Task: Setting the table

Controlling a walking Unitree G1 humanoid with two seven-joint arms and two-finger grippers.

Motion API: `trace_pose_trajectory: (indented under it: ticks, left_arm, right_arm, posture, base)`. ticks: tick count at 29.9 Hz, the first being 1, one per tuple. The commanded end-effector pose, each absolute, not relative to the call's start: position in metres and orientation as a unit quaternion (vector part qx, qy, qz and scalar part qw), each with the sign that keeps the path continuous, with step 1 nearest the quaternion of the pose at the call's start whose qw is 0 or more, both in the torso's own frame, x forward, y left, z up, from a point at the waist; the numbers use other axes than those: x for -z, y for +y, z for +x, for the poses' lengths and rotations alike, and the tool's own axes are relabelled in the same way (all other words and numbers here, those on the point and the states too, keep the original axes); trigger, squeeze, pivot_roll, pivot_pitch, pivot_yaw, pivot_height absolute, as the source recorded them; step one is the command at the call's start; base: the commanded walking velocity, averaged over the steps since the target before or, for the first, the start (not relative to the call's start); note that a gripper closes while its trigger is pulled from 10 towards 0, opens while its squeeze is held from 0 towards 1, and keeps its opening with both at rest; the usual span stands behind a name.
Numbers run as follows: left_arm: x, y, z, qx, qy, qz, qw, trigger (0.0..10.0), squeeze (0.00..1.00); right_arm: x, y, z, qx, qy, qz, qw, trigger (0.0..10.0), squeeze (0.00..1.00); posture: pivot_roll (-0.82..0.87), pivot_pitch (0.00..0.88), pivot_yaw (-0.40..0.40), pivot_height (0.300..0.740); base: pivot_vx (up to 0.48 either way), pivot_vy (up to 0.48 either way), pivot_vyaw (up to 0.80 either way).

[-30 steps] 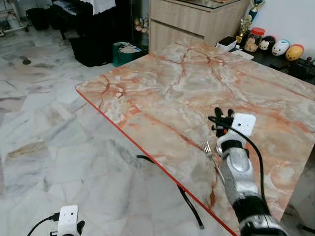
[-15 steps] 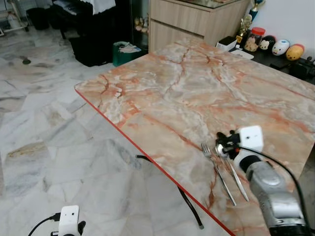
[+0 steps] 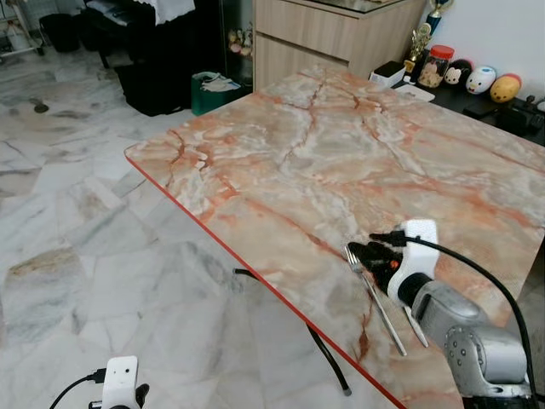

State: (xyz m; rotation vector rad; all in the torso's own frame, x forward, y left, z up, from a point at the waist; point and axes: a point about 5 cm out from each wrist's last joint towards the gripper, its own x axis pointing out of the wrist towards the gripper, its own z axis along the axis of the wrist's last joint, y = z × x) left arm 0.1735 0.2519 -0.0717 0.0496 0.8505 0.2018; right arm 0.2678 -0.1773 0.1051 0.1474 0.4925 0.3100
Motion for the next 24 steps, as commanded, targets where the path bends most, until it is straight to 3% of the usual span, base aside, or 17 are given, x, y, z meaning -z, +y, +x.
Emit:
trace_pose_trajectory:
  ticks: [1, 8, 24]
  left_arm:
    - [0.075, 0.25, 0.168, -0.096, 0.427, 0.017, 0.899, 10.0, 0.0]
    - [0.076, 0.251, 0.166, -0.096, 0.428, 0.017, 0.898, 10.0, 0.0]
    - [0.08, 0.253, 0.157, -0.1, 0.443, 0.015, 0.891, 10.0, 0.0]
  right_arm:
    - [-0.11, -0.179, 0.266, -0.156, 0.248, 0.048, 0.955, 10.0, 0.0]
    - [-0.095, -0.175, 0.251, -0.146, 0.299, 0.068, 0.941, 10.0, 0.0]
    - [-0.102, -0.168, 0.243, -0.148, 0.3, 0.068, 0.94, 10.0, 0.0]
  posture:
    - [-0.03, 0.0, -0.036, 0.74]
    - [-0.02, 0.0, -0.043, 0.74]
    - [-0.04, 0.0, -0.05, 0.74]
  base:
    - [0.0, 0.0, 0.0]
    - [0.0, 0.0, 0.0]
    - [0.0, 0.0, 0.0]
